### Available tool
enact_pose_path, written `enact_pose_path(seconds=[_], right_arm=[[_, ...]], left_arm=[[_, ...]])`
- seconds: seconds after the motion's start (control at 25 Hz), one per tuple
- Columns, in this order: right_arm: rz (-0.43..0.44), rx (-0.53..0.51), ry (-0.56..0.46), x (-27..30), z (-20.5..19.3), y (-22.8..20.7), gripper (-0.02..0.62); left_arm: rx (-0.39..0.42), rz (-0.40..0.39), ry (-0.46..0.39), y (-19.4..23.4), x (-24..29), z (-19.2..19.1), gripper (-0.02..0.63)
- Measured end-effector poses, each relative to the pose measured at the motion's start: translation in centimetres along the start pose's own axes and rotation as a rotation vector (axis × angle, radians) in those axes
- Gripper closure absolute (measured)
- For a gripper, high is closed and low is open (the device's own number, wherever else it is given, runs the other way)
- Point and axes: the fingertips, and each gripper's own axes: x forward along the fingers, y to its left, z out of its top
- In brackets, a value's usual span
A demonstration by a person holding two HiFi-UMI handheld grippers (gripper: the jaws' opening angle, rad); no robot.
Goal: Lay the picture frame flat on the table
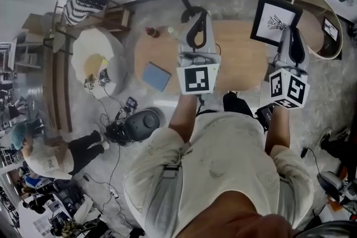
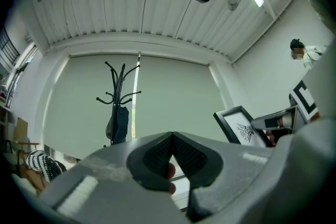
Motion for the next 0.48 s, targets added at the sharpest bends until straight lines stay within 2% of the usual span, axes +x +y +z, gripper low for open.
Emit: enact_pose_path(seconds=[0.28, 0.48], right_arm=[[0.02, 0.022, 0.013, 4.3, -0.8, -2.9, 0.52], [0.049, 0.035, 0.027, 7.3, -2.0, -2.9, 0.52]], left_arm=[[0.022, 0.031, -0.001, -0.9, 4.4, -0.4, 0.601], [0.048, 0.05, 0.004, -0.3, 6.7, -1.3, 0.601]])
